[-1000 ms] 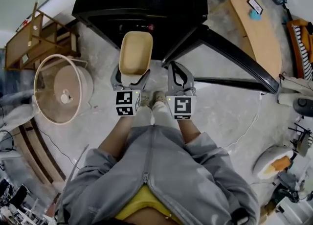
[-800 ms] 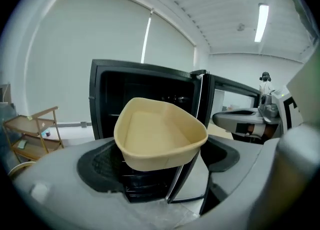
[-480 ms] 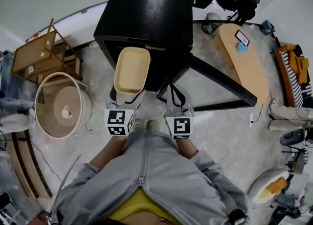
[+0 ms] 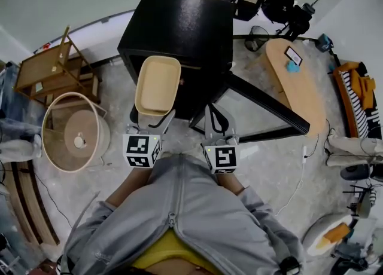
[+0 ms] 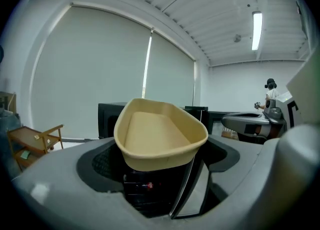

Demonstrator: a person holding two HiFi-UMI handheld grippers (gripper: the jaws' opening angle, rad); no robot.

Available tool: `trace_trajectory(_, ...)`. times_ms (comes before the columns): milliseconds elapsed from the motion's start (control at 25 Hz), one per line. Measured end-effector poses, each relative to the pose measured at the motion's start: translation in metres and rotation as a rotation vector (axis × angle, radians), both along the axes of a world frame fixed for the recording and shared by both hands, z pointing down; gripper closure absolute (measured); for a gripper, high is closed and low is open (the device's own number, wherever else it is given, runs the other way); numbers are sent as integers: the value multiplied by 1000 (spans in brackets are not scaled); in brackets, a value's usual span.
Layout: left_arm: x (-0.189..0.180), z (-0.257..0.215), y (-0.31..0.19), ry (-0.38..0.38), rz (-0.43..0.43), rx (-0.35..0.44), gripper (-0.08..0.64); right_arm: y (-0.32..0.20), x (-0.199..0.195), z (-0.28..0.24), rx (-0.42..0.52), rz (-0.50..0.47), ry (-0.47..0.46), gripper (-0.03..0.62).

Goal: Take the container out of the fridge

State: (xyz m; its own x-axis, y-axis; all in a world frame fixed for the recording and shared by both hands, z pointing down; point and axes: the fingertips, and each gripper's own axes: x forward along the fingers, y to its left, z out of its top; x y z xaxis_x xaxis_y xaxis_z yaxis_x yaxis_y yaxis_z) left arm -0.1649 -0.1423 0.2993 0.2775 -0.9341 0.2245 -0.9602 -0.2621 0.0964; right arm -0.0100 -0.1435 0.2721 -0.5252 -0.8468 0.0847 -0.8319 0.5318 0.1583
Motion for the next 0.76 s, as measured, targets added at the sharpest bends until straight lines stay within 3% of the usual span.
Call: trace_trajectory(760, 26, 21, 23, 25, 7, -71, 63, 12, 8, 2, -16, -67, -19, 592)
